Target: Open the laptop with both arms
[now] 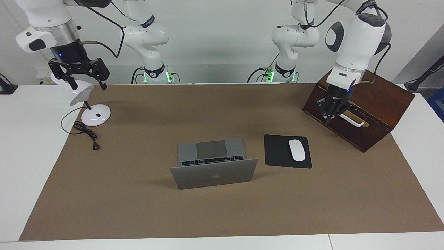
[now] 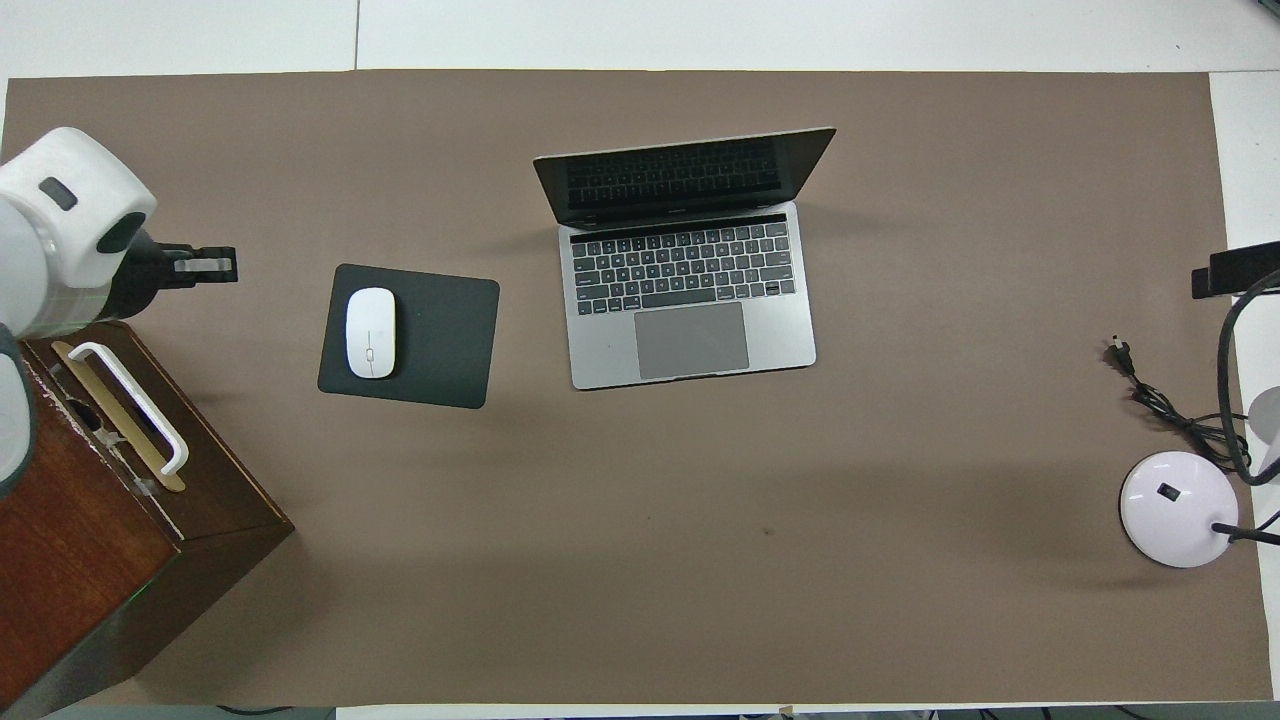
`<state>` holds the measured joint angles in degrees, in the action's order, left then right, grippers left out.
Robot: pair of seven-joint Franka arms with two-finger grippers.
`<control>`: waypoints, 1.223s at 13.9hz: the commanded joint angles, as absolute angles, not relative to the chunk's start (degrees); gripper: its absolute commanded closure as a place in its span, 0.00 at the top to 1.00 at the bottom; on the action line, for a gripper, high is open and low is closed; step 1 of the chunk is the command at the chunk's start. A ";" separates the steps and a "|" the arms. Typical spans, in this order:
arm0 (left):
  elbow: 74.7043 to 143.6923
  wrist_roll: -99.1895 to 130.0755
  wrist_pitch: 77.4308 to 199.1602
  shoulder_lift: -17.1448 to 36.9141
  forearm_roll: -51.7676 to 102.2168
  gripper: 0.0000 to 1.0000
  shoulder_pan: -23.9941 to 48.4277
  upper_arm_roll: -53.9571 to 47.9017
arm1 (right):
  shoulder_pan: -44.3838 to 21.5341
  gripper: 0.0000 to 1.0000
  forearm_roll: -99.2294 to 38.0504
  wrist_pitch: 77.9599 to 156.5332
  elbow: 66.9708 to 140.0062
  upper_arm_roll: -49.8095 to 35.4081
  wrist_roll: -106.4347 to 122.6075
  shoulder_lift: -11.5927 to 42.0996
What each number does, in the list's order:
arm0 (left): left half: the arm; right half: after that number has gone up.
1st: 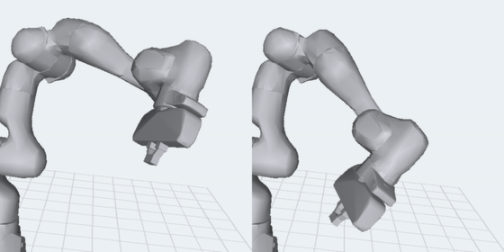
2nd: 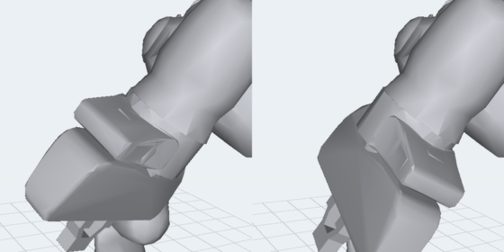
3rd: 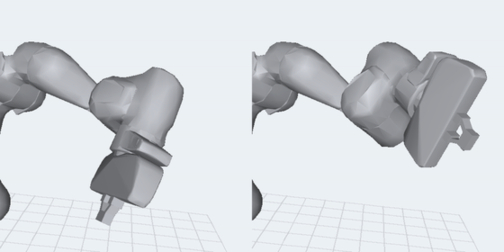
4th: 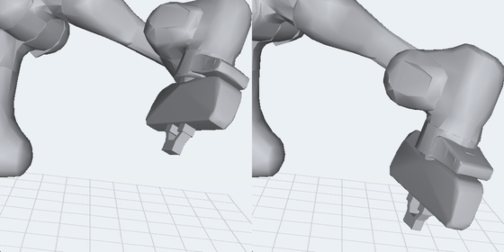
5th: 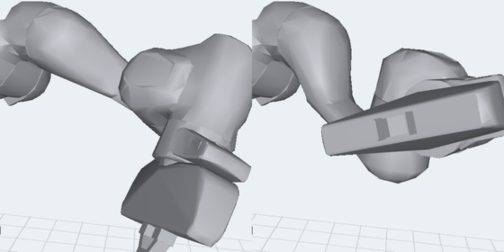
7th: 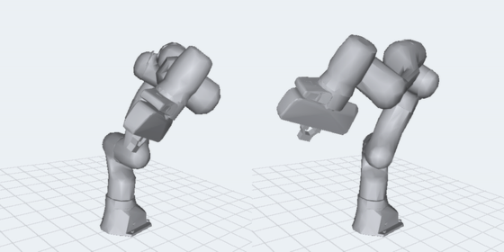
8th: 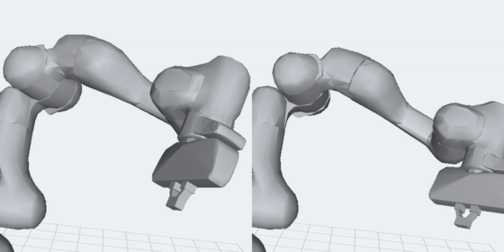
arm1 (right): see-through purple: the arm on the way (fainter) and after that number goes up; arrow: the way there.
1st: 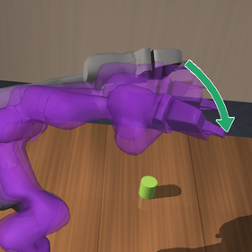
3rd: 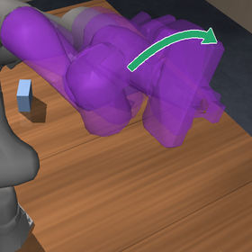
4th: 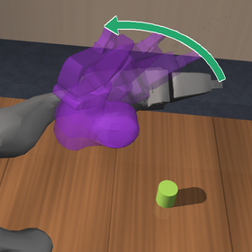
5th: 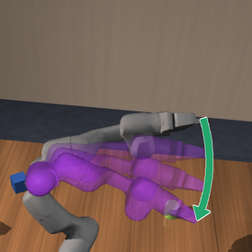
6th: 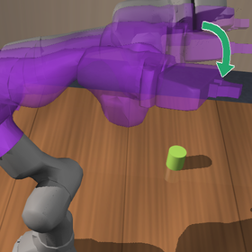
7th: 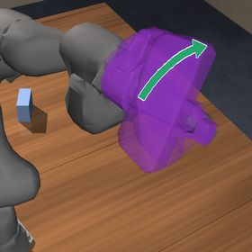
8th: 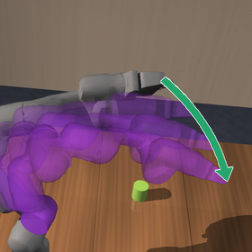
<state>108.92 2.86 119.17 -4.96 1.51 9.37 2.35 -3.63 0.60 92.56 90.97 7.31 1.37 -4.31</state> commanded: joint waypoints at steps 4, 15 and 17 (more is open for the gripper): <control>98.63 0.54 106.80 -2.37 0.70 1.00 5.19 1.93 | -3.95 1.00 0.09 92.90 92.29 7.21 1.14 -5.54; 91.41 -0.53 87.02 -1.93 -2.29 1.00 -0.08 -0.35 | 6.94 1.00 0.09 94.13 91.76 -4.66 0.62 -4.75; 91.49 -0.61 87.36 -2.11 -1.59 1.00 -0.61 -1.40 | 6.51 1.00 -0.09 94.13 91.76 -4.57 0.27 -4.75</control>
